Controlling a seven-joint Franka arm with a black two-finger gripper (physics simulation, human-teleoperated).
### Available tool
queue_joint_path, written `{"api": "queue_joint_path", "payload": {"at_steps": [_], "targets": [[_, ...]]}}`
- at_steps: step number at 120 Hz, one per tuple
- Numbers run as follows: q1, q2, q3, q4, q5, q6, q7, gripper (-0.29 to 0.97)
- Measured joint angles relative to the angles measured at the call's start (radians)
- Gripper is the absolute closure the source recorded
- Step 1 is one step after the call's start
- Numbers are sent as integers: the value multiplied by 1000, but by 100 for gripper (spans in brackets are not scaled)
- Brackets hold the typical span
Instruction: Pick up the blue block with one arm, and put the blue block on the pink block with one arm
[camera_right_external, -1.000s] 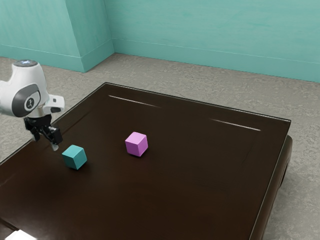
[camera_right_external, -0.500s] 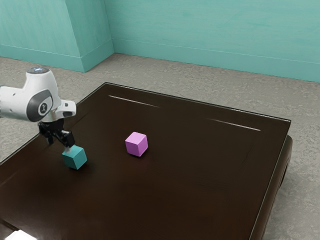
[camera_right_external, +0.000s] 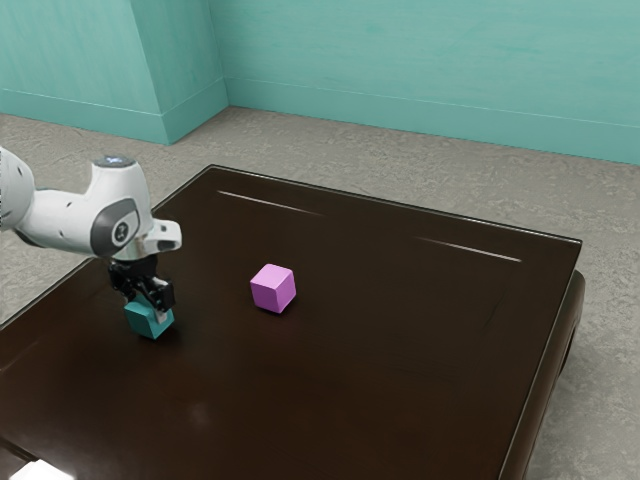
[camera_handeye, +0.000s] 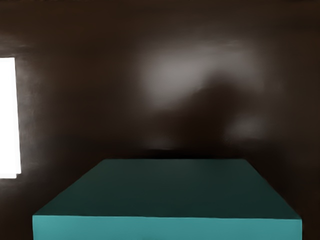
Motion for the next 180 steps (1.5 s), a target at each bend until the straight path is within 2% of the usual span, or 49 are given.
{"api": "queue_joint_path", "payload": {"at_steps": [20, 42, 57, 66, 82, 98, 117, 146, 180], "targets": [[0, 5, -4, 2, 12, 1, -13, 28], [6, -16, -18, 1, 35, -2, -31, 33], [7, -97, -48, 16, 41, -43, -43, 34], [8, -118, -73, 62, 23, -86, -49, 34], [8, -123, -108, 150, -63, -158, -57, 35], [2, -79, -165, 242, -102, -205, -66, 35], [-11, 3, -205, 339, -109, -240, -78, 35], [-55, 37, -212, 371, -108, -261, -98, 36], [-103, 156, -211, 515, -83, -295, -113, 36]]}}
